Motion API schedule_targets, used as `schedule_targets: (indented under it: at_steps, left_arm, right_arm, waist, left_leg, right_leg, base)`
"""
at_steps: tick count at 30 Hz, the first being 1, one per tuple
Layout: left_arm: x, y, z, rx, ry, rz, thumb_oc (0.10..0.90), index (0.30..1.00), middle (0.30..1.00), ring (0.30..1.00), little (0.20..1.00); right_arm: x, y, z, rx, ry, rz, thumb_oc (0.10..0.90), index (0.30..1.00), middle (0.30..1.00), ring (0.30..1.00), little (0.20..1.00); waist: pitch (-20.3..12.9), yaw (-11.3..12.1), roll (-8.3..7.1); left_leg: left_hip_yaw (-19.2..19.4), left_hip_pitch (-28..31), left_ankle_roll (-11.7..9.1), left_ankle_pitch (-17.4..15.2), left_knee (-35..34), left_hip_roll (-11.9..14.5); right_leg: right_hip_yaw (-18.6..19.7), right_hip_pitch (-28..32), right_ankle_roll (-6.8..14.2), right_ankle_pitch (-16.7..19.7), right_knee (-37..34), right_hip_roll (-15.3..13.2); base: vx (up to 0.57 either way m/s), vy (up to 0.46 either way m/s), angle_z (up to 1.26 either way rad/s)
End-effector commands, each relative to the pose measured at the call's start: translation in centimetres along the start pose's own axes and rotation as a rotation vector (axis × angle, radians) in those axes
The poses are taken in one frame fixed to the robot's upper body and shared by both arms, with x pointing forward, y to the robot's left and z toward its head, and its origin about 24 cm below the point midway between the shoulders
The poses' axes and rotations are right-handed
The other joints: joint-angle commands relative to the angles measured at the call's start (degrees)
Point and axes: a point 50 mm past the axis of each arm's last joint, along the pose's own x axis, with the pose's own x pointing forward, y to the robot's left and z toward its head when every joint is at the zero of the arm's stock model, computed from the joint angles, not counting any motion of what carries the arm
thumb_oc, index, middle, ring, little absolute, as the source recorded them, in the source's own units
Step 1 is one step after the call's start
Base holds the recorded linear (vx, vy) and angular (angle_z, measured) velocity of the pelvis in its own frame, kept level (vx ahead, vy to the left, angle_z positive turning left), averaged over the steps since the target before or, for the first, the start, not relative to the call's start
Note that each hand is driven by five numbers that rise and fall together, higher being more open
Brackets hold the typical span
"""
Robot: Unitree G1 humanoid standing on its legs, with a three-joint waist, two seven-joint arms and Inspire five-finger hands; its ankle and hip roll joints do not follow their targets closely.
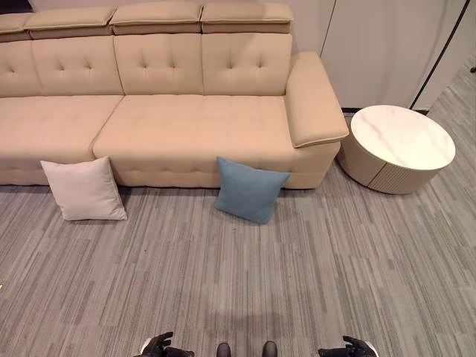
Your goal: Pick up all the scattered cushions and arrange them neatly on the sofa.
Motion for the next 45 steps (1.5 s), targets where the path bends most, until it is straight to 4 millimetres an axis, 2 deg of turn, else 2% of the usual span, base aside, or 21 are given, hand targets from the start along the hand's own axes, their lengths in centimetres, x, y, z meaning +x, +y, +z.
schedule_targets:
  at_steps: [1, 9, 16, 17, 20, 23, 24, 27, 28, 30, 32, 35, 38, 40, 41, 42, 43, 45]
  left_arm:
    - [0.3, 0.1, 1.8, -0.005, -0.054, 0.007, 0.8, 0.9, 0.9, 0.9, 0.9]
    - [0.2, -0.2, 0.8, 0.031, -0.011, 0.006, 0.8, 0.9, 0.9, 0.9, 0.9]
    - [0.2, 0.0, 0.3, 0.042, 0.007, 0.014, 0.8, 0.9, 0.9, 0.9, 0.9]
    - [0.2, 0.2, 0.6, 0.042, -0.002, 0.02, 0.8, 0.9, 0.9, 0.9, 0.9]
    - [0.3, 0.7, 1.2, 0.05, -0.019, 0.035, 0.8, 0.9, 0.9, 0.9, 0.9]
    - [0.4, 1.2, 1.5, 0.069, -0.03, 0.051, 0.8, 0.9, 0.9, 0.9, 0.9]
    - [0.4, 1.2, 1.5, 0.069, -0.03, 0.051, 0.8, 0.9, 0.9, 0.9, 0.9]
    - [0.4, 1.5, 1.9, 0.066, -0.042, 0.056, 0.8, 0.9, 0.9, 0.9, 0.9]
    - [0.4, 1.5, 1.9, 0.066, -0.042, 0.056, 0.8, 0.9, 0.9, 0.9, 0.9]
    - [0.4, 1.4, 2.2, 0.081, -0.054, 0.049, 0.8, 0.9, 0.9, 0.9, 0.9]
    - [0.5, 1.0, 2.7, 0.093, -0.071, 0.04, 0.8, 0.9, 0.9, 0.9, 0.9]
    - [0.5, 0.6, 3.0, 0.102, -0.083, 0.027, 0.8, 0.9, 0.9, 0.9, 0.9]
    - [0.5, 0.2, 3.2, 0.109, -0.089, 0.017, 0.8, 0.9, 0.9, 0.9, 0.9]
    - [0.5, -0.3, 3.4, 0.116, -0.1, -0.003, 0.8, 0.9, 0.9, 0.9, 0.9]
    - [0.5, -0.3, 3.4, 0.116, -0.1, -0.003, 0.8, 0.9, 0.9, 0.9, 0.9]
    - [0.5, -0.6, 4.2, 0.128, -0.126, -0.016, 0.8, 0.9, 0.9, 0.9, 0.9]
    - [0.5, -0.6, 4.2, 0.128, -0.127, -0.016, 0.8, 0.9, 0.9, 0.9, 0.9]
    - [0.5, -0.7, 5.2, 0.124, -0.157, -0.019, 0.8, 0.9, 0.9, 0.9, 0.9]
  right_arm:
    - [0.1, -1.2, 0.2, 0.016, -0.015, -0.051, 0.8, 0.9, 0.9, 0.9, 0.9]
    - [0.1, -1.4, 0.1, -0.009, -0.004, -0.061, 0.8, 0.9, 0.9, 0.9, 0.9]
    - [0.2, -0.9, 0.6, -0.017, -0.017, -0.046, 0.8, 0.9, 0.9, 0.9, 0.9]
    - [0.2, -0.6, 0.9, -0.023, -0.028, -0.038, 0.8, 0.9, 0.9, 0.9, 0.9]
    - [0.2, -0.2, 1.6, -0.029, -0.046, -0.03, 0.8, 0.9, 0.9, 0.9, 0.9]
    - [0.2, 0.0, 2.4, -0.038, -0.071, -0.023, 0.8, 0.9, 0.9, 0.9, 0.9]
    - [0.2, 0.0, 2.4, -0.038, -0.072, -0.023, 0.8, 0.9, 0.9, 0.9, 0.9]
    - [0.2, 0.2, 2.6, -0.055, -0.082, -0.018, 0.8, 0.9, 0.9, 0.9, 0.9]
    - [0.2, 0.2, 2.6, -0.055, -0.082, -0.018, 0.8, 0.9, 0.9, 0.9, 0.9]
    - [0.3, -0.1, 2.3, -0.064, -0.073, -0.024, 0.8, 0.9, 0.9, 0.9, 0.9]
    - [0.3, -0.5, 2.2, -0.075, -0.066, -0.036, 0.8, 0.9, 0.9, 0.9, 0.9]
    - [0.2, -0.7, 1.4, -0.093, -0.047, -0.038, 0.8, 0.9, 0.9, 0.9, 0.9]
    - [0.1, -0.7, 0.9, -0.078, -0.036, -0.036, 0.8, 0.9, 0.9, 0.9, 0.9]
    - [0.1, -0.8, 0.5, -0.059, -0.03, -0.035, 0.8, 0.9, 0.9, 0.9, 0.9]
    - [0.1, -0.8, 0.5, -0.059, -0.03, -0.035, 0.8, 0.9, 0.9, 0.9, 0.9]
    - [0.1, -1.0, 0.7, -0.047, -0.033, -0.041, 0.8, 0.9, 0.9, 0.9, 0.9]
    - [0.1, -1.0, 0.7, -0.047, -0.033, -0.041, 0.8, 0.9, 0.9, 0.9, 0.9]
    - [0.2, -1.0, 1.0, -0.031, -0.041, -0.045, 0.8, 0.9, 0.9, 0.9, 0.9]
  waist:
    - [-1.5, -0.42, -1.34]
    - [-1.3, -0.26, -1.74]
    - [-1.5, 0.18, -2.18]
    - [-1.1, 0.5, -2.29]
    - [0.07, 0.66, -2.47]
    - [1.46, 0.22, -2.64]
    - [1.45, 0.26, -2.67]
    - [2.72, -0.12, -2.08]
    - [2.72, -0.11, -2.1]
    - [2.17, -0.85, -2.17]
    - [2.03, -1.78, -2.49]
    - [1.98, -2.31, -2.69]
    - [1.24, -2.93, -2.66]
    - [0.69, -3.05, -2.68]
    - [0.71, -3.08, -2.66]
    - [1.61, -2.88, -3.5]
    - [1.57, -2.92, -3.46]
    - [2.75, -2.56, -4.34]
  left_leg:
    - [1.94, -1.43, -3.8, -1.63, 1.03, 2.3]
    - [2.18, -1.9, -3.7, -3.22, 4.26, 2.65]
    - [2.77, -2.86, -2.48, -4.87, 5.59, 1.94]
    - [2.74, -3.77, -1.48, -5.76, 6.39, 1.39]
    - [2.61, -4.41, -0.28, -6.61, 7.24, 0.87]
    - [2.37, -3.93, 1.08, -7.15, 7.66, 0.43]
    - [2.42, -3.97, 1.1, -7.17, 7.7, 0.4]
    - [2.2, -2.68, 2.26, -8.05, 7.36, 0.46]
    - [2.21, -2.67, 2.26, -8.05, 7.35, 0.44]
    - [1.31, -0.17, 2.3, -8.88, 5.7, -0.31]
    - [0.15, 1.87, 2.05, -9.76, 4.29, -0.99]
    - [-1.36, 4.33, 1.49, -11.45, 4.19, -1.21]
    - [-1.99, 5.17, 0.69, -12.26, 4.64, -0.72]
    - [-1.05, 3.68, -1.64, -11.21, 9.85, 0.37]
    - [-1.08, 3.62, -1.66, -11.28, 9.99, 0.39]
    - [0.9, -1.3, -3.47, -8.3, 18.6, 1.38]
    - [0.84, -1.56, -3.49, -8.47, 18.97, 1.43]
    - [2.01, -6.78, -3.74, -6.07, 27.79, 2.66]
  right_leg:
    - [1.67, 1.11, 6.16, -3.3, 0.73, -3.92]
    - [1.36, 2.05, 5.8, -3.6, 0.46, -3.95]
    - [1.94, 1.08, 6.35, -3.98, 2.31, -5.11]
    - [2.35, -1.13, 6.75, -4.45, 5.99, -6.06]
    - [2.83, -4.99, 7.72, -4.55, 12.63, -6.92]
    - [3.52, -9.08, 8.99, -1.89, 20.47, -7.58]
    - [3.58, -9.18, 9.01, -1.94, 20.59, -7.62]
    - [3.74, -13.05, 9.0, -1.02, 27.05, -7.65]
    - [3.76, -13.09, 9.0, -1.06, 27.12, -7.66]
    - [3.9, -13.92, 7.88, -2.99, 23.92, -5.7]
    - [4.4, -15.92, 7.42, -2.12, 18.18, -3.44]
    - [2.72, -15.78, 7.13, -1.29, 13.88, -3.08]
    - [4.01, -14.47, 6.18, -1.93, 13.1, -1.76]
    - [3.75, -11.12, 4.89, -2.45, 10.6, -1.03]
    - [3.72, -11.09, 4.88, -2.43, 10.56, -1.02]
    - [3.61, -8.79, 3.86, -2.89, 9.26, -1.54]
    - [3.55, -8.85, 3.84, -2.88, 9.27, -1.5]
    - [3.54, -7.56, 2.45, -3.46, 8.86, -1.56]
  base:
    - [0.0, -0.031, 0.09]
    - [0.02, -0.001, 0.02]
    - [0.04, 0.093, -0.06]
    - [0.01, 0.177, -0.12]
    - [0.0, 0.159, -0.06]
    - [0.03, 0.122, -0.01]
    - [0.02, 0.095, -0.02]
    - [0.07, 0.094, 0.03]
    - [0.2, 0.086, -0.09]
    - [0.25, 0.016, -0.07]
    - [0.3, -0.058, -0.07]
    - [0.26, -0.115, 0.24]
    - [0.2, -0.122, 0.58]
    - [0.17, -0.158, 0.38]
    - [0.11, -0.145, 0.36]
    - [0.06, -0.093, 0.33]
    - [0.07, -0.147, 0.32]
    - [0.04, -0.112, 0.09]
